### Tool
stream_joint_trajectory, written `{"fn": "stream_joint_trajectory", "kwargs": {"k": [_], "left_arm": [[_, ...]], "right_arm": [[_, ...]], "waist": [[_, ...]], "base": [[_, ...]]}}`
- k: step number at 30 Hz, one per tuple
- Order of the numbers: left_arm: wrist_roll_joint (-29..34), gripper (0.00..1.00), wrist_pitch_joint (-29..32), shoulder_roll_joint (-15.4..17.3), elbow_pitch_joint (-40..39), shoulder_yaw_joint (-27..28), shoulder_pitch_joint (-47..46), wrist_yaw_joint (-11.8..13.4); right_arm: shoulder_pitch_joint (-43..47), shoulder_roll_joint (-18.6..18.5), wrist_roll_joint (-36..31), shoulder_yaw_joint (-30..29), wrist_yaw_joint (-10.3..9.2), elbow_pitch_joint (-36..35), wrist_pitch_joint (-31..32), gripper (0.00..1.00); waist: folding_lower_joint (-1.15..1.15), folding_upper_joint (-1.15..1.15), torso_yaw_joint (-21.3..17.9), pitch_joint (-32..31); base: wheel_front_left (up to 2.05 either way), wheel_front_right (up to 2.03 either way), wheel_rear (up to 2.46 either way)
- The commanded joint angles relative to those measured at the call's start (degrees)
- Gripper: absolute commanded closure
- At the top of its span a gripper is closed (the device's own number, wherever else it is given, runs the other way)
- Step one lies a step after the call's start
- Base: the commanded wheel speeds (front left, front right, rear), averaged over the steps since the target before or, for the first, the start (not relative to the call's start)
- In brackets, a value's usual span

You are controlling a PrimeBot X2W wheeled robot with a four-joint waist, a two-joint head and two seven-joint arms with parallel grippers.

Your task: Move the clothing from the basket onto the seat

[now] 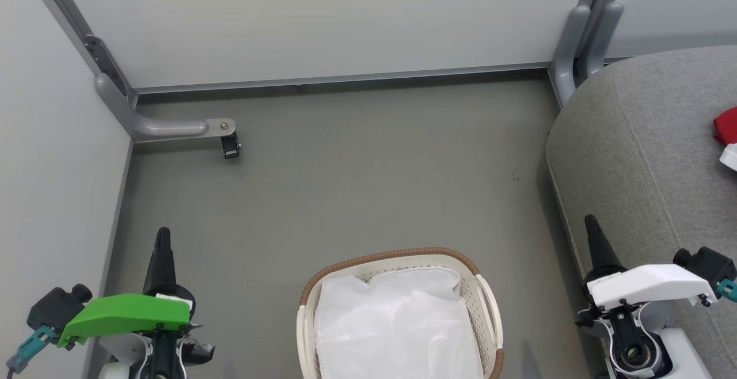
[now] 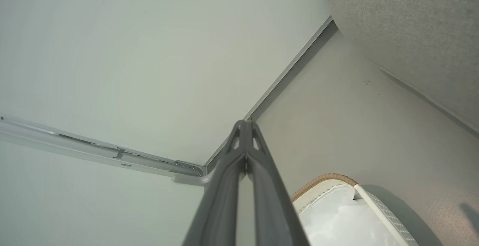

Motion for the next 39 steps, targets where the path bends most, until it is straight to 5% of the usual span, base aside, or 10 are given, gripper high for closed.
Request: {"fn": "stream_joint_trajectory", "kwargs": {"k": [1, 39], "left_arm": [[-1.7, 1.00, 0.4, 0.6, -0.8, 0.3, 0.5, 0.0], [-20.2, 1.00, 6.1, 0.5, -2.2, 2.7, 1.1, 0.0]], "right_arm": [[0.1, -0.3, 1.7, -0.4, -0.02, -0.8, 0.4, 1.00], [2.2, -0.5, 21.4, -3.0, -0.03, -2.9, 6.0, 1.00]], "waist": [[0.00, 0.00, 0.0, -0.1], [0.00, 0.00, -0.7, -2.6]], "base": [[0.00, 0.00, 0.00], [0.00, 0.00, 0.00]]}}
